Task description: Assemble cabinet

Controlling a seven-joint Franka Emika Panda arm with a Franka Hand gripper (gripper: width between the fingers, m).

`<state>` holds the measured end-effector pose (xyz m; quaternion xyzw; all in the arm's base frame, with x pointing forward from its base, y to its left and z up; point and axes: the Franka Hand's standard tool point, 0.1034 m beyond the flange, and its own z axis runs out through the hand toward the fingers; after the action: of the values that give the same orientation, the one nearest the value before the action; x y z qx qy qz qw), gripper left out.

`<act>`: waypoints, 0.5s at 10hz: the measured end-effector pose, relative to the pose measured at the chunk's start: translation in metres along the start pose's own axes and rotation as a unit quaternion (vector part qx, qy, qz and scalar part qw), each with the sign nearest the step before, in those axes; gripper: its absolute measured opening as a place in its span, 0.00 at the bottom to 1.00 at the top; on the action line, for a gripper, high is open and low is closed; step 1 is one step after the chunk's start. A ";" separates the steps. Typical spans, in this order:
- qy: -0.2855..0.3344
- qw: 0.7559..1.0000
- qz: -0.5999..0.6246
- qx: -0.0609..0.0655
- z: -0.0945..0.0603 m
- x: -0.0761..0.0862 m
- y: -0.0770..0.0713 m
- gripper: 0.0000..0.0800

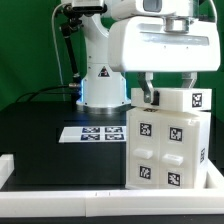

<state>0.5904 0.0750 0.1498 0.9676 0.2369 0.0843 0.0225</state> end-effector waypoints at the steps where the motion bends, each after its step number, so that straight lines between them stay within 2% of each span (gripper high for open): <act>1: 0.005 0.998 0.057 0.004 0.001 0.000 -0.001 0.68; 3: 0.023 0.988 0.154 0.012 0.002 0.000 -0.001 0.68; 5: 0.023 0.964 0.264 0.022 0.002 0.001 -0.004 0.68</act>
Offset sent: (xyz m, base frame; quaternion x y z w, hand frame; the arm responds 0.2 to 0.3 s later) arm -0.0123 0.0002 -0.0039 0.0070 0.0012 0.3048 0.9524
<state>0.5896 0.0785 0.1480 0.9939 -0.0251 0.1042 -0.0268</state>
